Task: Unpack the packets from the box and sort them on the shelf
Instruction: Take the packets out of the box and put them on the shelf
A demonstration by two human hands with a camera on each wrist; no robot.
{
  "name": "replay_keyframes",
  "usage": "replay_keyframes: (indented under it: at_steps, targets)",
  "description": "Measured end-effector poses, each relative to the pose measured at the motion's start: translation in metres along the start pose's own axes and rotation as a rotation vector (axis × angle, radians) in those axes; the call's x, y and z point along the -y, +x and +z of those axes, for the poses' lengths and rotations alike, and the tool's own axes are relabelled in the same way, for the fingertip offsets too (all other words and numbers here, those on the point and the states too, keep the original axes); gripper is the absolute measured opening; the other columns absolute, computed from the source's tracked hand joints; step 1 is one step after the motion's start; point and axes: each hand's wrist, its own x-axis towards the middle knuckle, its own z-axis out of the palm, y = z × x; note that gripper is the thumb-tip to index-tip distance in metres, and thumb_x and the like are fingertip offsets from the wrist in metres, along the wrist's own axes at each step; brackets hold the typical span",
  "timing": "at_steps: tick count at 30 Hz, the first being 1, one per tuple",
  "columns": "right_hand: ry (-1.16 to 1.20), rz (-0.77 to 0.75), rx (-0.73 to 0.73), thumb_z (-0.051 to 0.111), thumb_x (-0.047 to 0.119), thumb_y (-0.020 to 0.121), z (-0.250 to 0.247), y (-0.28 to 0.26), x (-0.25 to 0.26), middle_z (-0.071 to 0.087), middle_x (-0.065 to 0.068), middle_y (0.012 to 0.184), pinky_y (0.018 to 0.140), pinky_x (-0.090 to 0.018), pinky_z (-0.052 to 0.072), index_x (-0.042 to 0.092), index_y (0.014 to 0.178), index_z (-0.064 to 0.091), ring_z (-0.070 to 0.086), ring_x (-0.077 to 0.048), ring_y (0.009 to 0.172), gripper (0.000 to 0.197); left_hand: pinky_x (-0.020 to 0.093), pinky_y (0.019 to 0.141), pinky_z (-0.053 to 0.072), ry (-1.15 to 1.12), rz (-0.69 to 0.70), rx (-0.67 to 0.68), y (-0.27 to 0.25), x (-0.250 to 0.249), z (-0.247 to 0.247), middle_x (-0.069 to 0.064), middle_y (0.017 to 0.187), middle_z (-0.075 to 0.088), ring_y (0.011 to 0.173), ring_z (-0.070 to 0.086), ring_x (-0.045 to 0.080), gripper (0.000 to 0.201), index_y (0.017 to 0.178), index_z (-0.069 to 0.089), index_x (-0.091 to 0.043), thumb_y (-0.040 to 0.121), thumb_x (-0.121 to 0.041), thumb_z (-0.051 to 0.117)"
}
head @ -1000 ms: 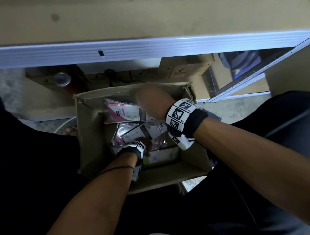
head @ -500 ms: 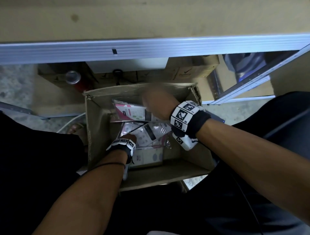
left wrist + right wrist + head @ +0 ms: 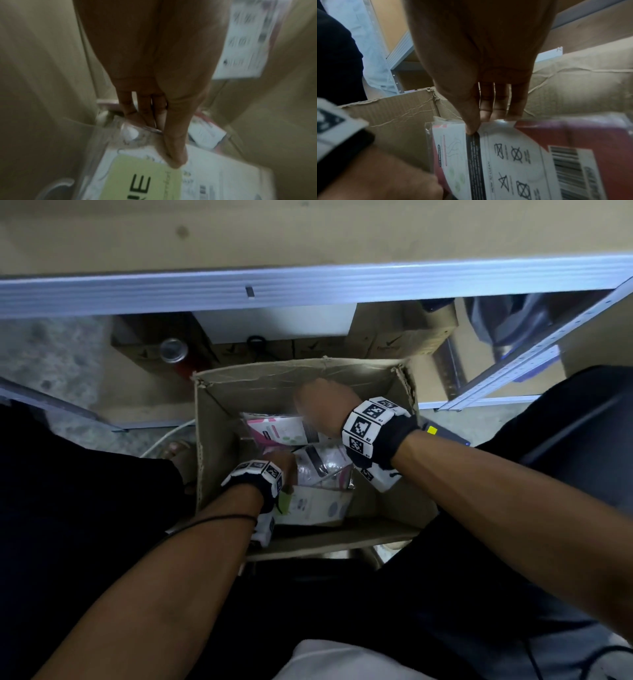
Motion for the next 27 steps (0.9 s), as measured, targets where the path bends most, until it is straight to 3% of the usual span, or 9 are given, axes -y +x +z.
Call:
replay_keyframes:
  at_steps: [3, 6, 13, 18, 21, 24, 27]
  targets:
    - [-0.058, 0.001, -0.002, 0.054, 0.001, 0.092, -0.002, -0.006, 0.004, 0.062, -0.016, 0.117, 0.089, -0.044, 0.053, 0.009, 0.108, 0.063, 0.063, -0.034, 0.105, 0.02, 0.038, 0.087, 0.059, 0.047, 0.018, 0.001, -0.011, -0.006, -0.021, 0.012, 0.106, 0.075, 0.095, 0.072, 0.031, 0.034, 0.102, 0.077, -0.008, 0.072, -0.023, 0.085]
    - [-0.103, 0.002, -0.001, 0.055, -0.001, 0.091, -0.005, -0.014, 0.007, 0.061, -0.017, 0.121, 0.09, -0.043, 0.053, 0.004, 0.116, 0.062, 0.062, -0.036, 0.109, 0.027, 0.034, 0.083, 0.058, 0.105, 0.022, -0.046, -0.024, -0.009, -0.038, 0.009, 0.105, 0.075, 0.096, 0.072, 0.029, 0.031, 0.1, 0.079, -0.01, 0.072, -0.022, 0.085]
    - [-0.048, 0.016, -0.037, 0.058, 0.0, 0.088, -0.024, -0.033, 0.01, 0.066, -0.016, 0.113, 0.089, -0.039, 0.054, 0.004, 0.105, 0.067, 0.062, -0.034, 0.105, 0.02, 0.04, 0.089, 0.058, 0.149, 0.018, -0.148, -0.069, -0.018, -0.072, 0.011, 0.106, 0.075, 0.099, 0.069, 0.03, 0.033, 0.103, 0.079, -0.01, 0.072, -0.022, 0.086]
    - [-0.018, 0.019, -0.182, 0.06, 0.004, 0.084, -0.045, -0.059, 0.015, 0.07, -0.01, 0.099, 0.084, -0.04, 0.056, 0.011, 0.093, 0.07, 0.065, -0.03, 0.095, 0.015, 0.025, 0.076, 0.05, 0.132, 0.072, -0.273, -0.114, -0.032, -0.098, 0.004, 0.098, 0.077, 0.094, 0.07, 0.027, 0.021, 0.092, 0.082, -0.019, 0.072, -0.019, 0.087]
    - [-0.04, 0.007, -0.249, 0.064, 0.004, 0.082, -0.065, -0.08, 0.018, 0.071, -0.007, 0.093, 0.079, -0.036, 0.056, 0.012, 0.089, 0.069, 0.067, -0.029, 0.089, 0.011, 0.022, 0.072, 0.041, 0.114, 0.117, -0.35, -0.151, -0.043, -0.124, -0.006, 0.078, 0.071, 0.085, 0.067, 0.019, 0.011, 0.075, 0.078, -0.025, 0.072, -0.019, 0.087]
    - [-0.062, 0.004, -0.297, 0.067, 0.007, 0.082, -0.092, -0.103, 0.02, 0.071, -0.006, 0.098, 0.084, -0.038, 0.055, 0.011, 0.094, 0.069, 0.065, -0.027, 0.094, 0.013, 0.024, 0.074, 0.047, 0.097, 0.143, -0.438, -0.19, -0.053, -0.15, -0.008, 0.075, 0.068, 0.077, 0.064, 0.015, 0.011, 0.079, 0.079, -0.025, 0.074, -0.02, 0.087]
    - [-0.05, 0.012, -0.366, 0.071, 0.012, 0.083, -0.122, -0.126, 0.023, 0.071, -0.007, 0.103, 0.087, -0.036, 0.054, 0.013, 0.095, 0.069, 0.065, -0.026, 0.098, 0.013, 0.026, 0.08, 0.052, 0.059, 0.171, -0.513, -0.228, -0.061, -0.173, -0.011, 0.074, 0.069, 0.082, 0.069, 0.016, 0.013, 0.085, 0.08, -0.021, 0.076, -0.013, 0.085]
